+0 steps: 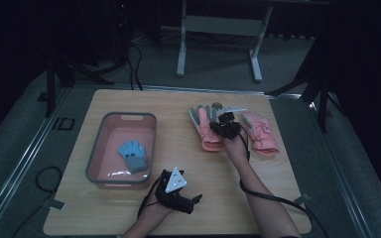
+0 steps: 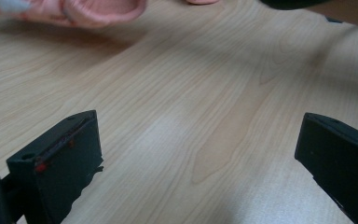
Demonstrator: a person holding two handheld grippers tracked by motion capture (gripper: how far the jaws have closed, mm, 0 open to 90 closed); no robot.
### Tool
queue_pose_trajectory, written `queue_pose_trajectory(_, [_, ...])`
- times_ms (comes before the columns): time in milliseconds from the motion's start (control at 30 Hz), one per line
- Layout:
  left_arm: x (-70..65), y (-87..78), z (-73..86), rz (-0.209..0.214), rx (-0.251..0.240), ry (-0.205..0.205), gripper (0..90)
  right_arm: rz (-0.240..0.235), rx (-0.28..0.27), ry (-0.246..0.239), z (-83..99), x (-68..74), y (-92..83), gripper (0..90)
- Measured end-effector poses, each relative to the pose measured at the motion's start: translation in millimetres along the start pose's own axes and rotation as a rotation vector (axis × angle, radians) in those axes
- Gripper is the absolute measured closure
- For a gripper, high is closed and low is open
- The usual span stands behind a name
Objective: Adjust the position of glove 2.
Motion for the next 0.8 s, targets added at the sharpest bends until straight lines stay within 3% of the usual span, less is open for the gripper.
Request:
queue_pose_trajectory(100, [1.4,0.5,-0.5,0.002,-0.004,-0.005,0.7,-0.001,-0.027,0.035,1.9,5.7,-21.6,87.3])
queue_pose_trajectory(300, [1.7,2.7,-0.3,0.0,-0.011,-0.014,0.7,0.078,-0.066,0.071,18.9,18.0,-62.4,87.2])
queue_pose_trajectory(433, [2.1,4.1,0.0,-0.004,-0.009,-0.01,0.7,0.098,-0.087,0.122,36.0,28.3,-81.3,87.3])
queue_pose_trajectory(633, [1.6,4.8,0.3,0.002,-0.027,-0.025,0.7,0.125,-0.065,0.114,69.4,41.8,-91.7,87.1])
queue_pose_trajectory(800, [0.8,8.0,3.0,0.006,-0.022,-0.03,0.7,0.134,-0.041,0.121,89.8,41.6,-85.7,86.9])
Point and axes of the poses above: each handheld gripper's, and its own axes: y roughly forward along the jaws, z roughly out of its underside, x roughly to its left, the point moved 3 cm from there along y, roughly forward along the jaws, and after that the axes turned 5 degrees about -z, right-handed, at the moved point
